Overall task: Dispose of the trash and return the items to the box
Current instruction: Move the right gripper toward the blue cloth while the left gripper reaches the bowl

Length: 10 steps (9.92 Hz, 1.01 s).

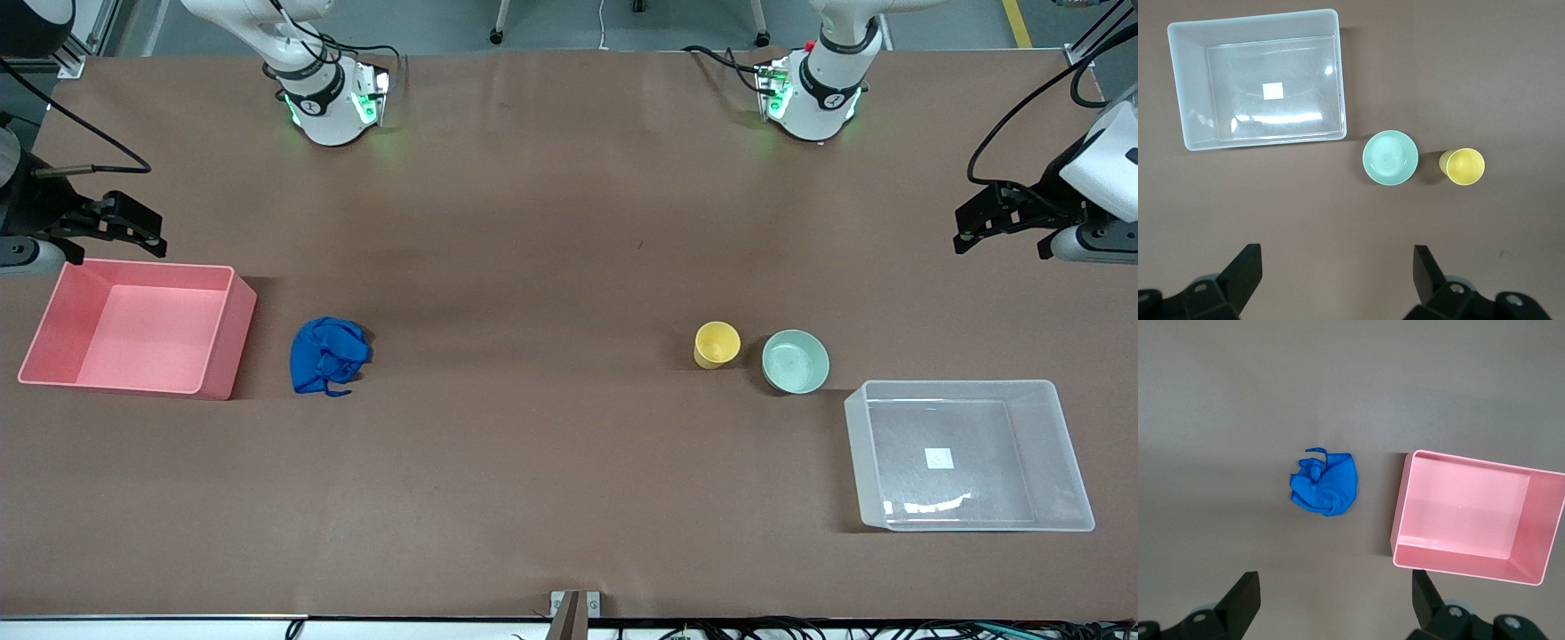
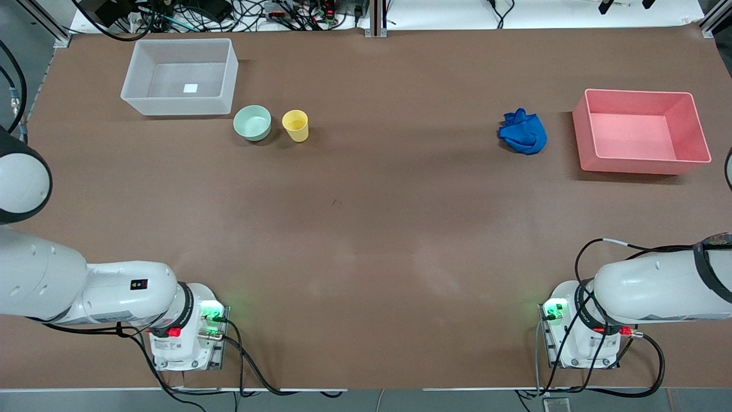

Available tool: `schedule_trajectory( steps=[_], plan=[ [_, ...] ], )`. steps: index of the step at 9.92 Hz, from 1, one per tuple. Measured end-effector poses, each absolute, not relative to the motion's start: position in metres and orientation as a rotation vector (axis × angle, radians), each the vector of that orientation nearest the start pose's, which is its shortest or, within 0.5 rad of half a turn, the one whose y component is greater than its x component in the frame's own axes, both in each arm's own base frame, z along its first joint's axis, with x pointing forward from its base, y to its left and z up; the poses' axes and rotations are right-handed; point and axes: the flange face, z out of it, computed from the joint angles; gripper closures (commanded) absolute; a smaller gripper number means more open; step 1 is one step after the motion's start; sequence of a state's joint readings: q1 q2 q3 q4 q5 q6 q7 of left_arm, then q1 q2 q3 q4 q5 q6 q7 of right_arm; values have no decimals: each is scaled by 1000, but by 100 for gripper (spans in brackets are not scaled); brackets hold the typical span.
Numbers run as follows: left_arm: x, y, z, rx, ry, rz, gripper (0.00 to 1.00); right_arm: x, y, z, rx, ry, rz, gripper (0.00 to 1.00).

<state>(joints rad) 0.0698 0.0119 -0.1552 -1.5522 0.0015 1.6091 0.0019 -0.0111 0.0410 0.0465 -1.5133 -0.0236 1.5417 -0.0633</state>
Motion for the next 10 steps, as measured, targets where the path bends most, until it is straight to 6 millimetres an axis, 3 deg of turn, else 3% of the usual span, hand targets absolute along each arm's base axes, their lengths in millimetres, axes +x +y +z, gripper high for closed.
schedule_trajectory(
  steps=[6,8,10],
  plan=[
    [561,-45,624,-3123,135,-31,0,564,17,626,-3159,-155,21,0],
    [569,-45,608,-3127,54,7,0,565,17,626,-3159,-155,21,0],
    [581,-46,579,-3128,-99,37,0,567,17,623,-3159,-156,19,0]
  ],
)
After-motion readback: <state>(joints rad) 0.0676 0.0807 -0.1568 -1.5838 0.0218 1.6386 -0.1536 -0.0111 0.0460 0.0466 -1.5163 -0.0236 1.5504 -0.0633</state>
